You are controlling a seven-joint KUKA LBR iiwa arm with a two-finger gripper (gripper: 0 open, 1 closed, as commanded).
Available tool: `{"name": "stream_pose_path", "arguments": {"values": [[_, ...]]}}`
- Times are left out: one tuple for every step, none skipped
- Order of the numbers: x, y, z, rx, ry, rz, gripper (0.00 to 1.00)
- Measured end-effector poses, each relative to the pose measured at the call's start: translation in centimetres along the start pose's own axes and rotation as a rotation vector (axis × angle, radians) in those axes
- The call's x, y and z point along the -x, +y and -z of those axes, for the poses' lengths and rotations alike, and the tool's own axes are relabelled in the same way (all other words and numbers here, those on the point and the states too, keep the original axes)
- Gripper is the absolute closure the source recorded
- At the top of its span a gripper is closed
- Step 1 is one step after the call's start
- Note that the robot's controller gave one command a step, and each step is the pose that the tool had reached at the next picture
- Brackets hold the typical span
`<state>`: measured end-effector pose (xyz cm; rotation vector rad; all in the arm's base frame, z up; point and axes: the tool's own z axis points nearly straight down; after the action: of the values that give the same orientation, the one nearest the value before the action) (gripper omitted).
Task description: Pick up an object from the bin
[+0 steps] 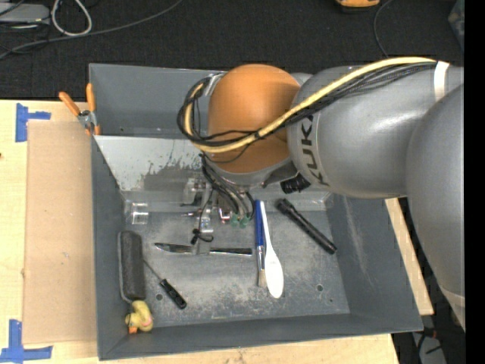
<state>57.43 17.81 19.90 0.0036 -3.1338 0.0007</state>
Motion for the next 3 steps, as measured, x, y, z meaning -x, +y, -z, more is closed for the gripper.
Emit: {"name": "stream_pose_path", "arguments": {"values": [[0.2,-0.1,0.3,0.001,-0.006,-0.004,0.00],[0.6,-3.9,-7.1,0.001,-0.007,0.121,0.00],[-1.4,-5.8,-13.2,0.003,-0.010,0.019,0.00]]}}
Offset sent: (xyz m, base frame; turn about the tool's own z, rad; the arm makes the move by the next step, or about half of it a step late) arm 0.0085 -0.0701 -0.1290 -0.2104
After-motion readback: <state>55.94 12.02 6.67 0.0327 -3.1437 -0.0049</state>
